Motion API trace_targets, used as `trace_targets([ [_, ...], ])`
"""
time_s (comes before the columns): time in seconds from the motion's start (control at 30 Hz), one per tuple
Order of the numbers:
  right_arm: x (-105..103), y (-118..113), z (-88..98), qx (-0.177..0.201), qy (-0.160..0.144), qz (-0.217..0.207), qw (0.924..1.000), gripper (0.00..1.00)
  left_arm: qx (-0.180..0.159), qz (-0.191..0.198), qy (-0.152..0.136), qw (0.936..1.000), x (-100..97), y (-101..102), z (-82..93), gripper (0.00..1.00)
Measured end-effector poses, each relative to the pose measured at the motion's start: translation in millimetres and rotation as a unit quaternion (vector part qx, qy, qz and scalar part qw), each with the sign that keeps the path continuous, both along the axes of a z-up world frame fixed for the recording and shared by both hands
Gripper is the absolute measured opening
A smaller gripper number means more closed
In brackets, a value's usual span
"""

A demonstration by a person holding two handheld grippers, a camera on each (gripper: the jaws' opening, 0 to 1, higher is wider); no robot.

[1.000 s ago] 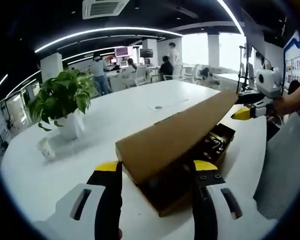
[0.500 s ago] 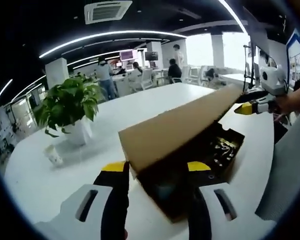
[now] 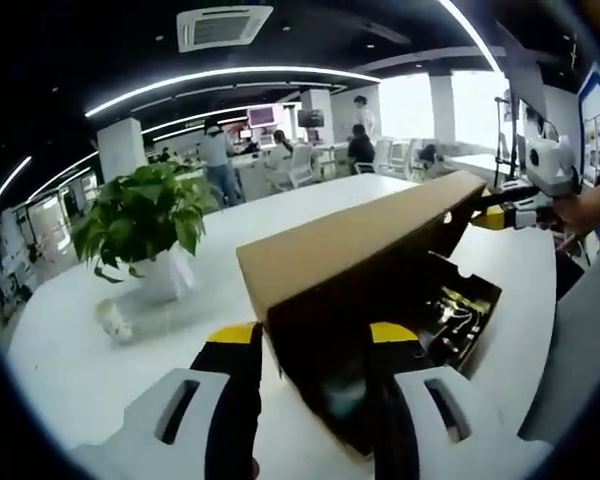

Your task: Operate the shoe box by opening the lid, removing the specified soft item, and placing it in the target area until the item is outside and the box remains undamaged.

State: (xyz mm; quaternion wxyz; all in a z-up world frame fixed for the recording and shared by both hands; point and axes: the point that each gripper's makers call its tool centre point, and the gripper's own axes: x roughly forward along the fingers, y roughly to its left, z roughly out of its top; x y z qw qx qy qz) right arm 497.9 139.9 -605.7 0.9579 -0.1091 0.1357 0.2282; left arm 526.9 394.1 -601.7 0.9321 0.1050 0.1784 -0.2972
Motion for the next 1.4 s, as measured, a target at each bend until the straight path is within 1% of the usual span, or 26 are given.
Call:
trace_targets([
  [0.23, 10, -2, 2.7, -0.004, -0.004, 0.0, 1.0, 0.14, -0.002, 0.0, -0.001, 1.0, 9.3, 0, 3.6, 0.38],
  [0.5, 21, -4, 5.1, -0.01, -0.008, -0.001, 0.9999, 0.13, -0.004, 0.001, -0.002, 1.0, 20.0, -1, 6.2, 0.38],
  [0.67, 29, -7, 7.1, -0.02, -0.012, -0.005, 0.9997, 0.09, -0.001, 0.0, -0.002, 1.0, 25.5, -2, 7.0, 0.38],
  [0.83, 36, -13, 9.0, -0.031, -0.016, -0.013, 0.9993, 0.0, -0.001, 0.002, -0.005, 1.0, 28.8, -2, 7.8, 0.37],
  [0.93, 39, -15, 9.5, -0.031, -0.014, -0.012, 0.9994, 0.0, -0.005, 0.006, -0.007, 0.9999, 31.3, -1, 8.4, 0.37],
  [1.0, 41, -15, 9.2, -0.04, -0.016, -0.01, 0.999, 0.0, -0.003, 0.006, -0.009, 0.9999, 31.7, -2, 8.5, 0.37],
  [1.1, 44, -16, 9.8, -0.038, -0.015, -0.012, 0.9991, 0.0, -0.009, 0.016, -0.012, 0.9998, 32.9, 0, 9.1, 0.37],
  [1.2, 46, -16, 10.0, -0.039, -0.015, -0.012, 0.999, 0.0, -0.003, 0.022, -0.014, 0.9997, 33.2, 2, 3.9, 0.36],
  [1.3, 49, -17, 9.9, -0.04, -0.015, -0.012, 0.999, 0.0, -0.003, 0.023, -0.005, 0.9997, 32.1, 3, -3.4, 0.36],
  [1.4, 52, -17, 9.8, -0.039, -0.014, -0.012, 0.9991, 0.0, 0.01, 0.022, 0.005, 0.9997, 30.8, 4, -13.5, 0.36],
])
